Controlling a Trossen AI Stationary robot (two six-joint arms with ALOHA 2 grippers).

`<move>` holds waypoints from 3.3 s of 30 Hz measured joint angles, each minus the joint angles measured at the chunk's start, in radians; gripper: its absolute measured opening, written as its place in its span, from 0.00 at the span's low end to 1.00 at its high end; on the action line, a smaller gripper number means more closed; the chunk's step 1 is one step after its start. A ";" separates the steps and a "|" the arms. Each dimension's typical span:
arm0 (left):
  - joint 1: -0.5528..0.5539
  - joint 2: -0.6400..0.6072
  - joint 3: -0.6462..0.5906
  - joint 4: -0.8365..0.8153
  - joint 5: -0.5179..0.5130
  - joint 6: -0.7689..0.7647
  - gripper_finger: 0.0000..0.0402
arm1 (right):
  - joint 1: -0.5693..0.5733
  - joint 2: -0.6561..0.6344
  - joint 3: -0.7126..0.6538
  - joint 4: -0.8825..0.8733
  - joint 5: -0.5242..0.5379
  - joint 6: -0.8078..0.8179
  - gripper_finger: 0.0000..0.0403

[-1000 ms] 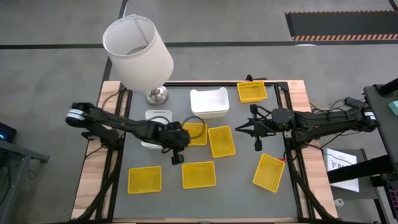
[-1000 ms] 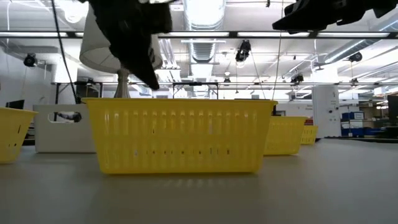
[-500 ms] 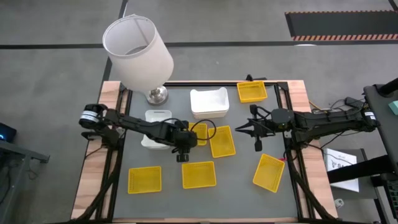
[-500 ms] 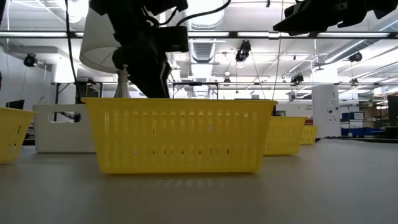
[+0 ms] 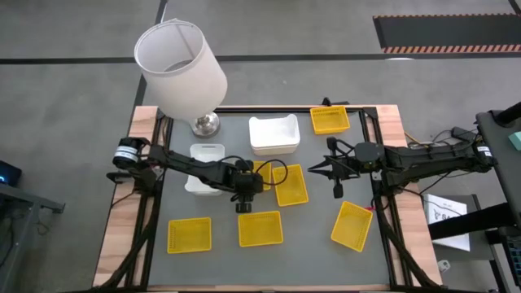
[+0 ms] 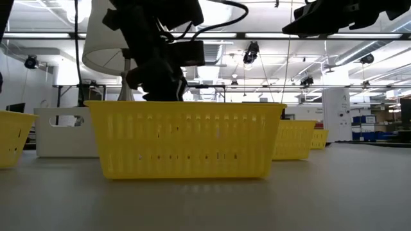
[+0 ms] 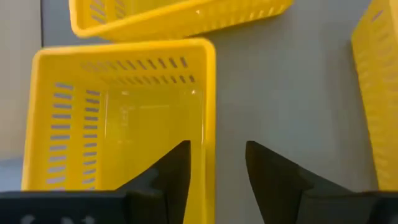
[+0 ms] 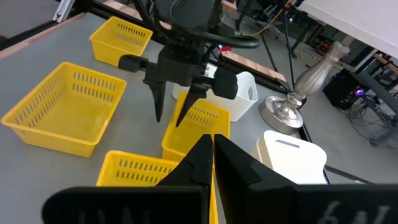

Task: Stack baskets by color
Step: Stack the yellow basket on the other yellow basket

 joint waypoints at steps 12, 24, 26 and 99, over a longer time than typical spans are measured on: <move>0.014 -0.001 0.000 0.001 0.030 0.000 0.14 | 0.000 0.001 0.000 0.001 0.000 0.000 0.02; 0.021 -0.003 -0.060 0.105 0.050 0.000 0.01 | 0.000 0.001 0.000 0.001 0.000 0.000 0.02; 0.021 -0.003 -0.058 0.103 0.049 0.000 0.01 | 0.000 0.001 0.000 0.001 0.000 0.000 0.02; -0.852 -0.005 0.309 -0.858 -0.169 -1.043 0.00 | 0.000 0.067 -0.011 0.039 -0.001 -0.056 0.02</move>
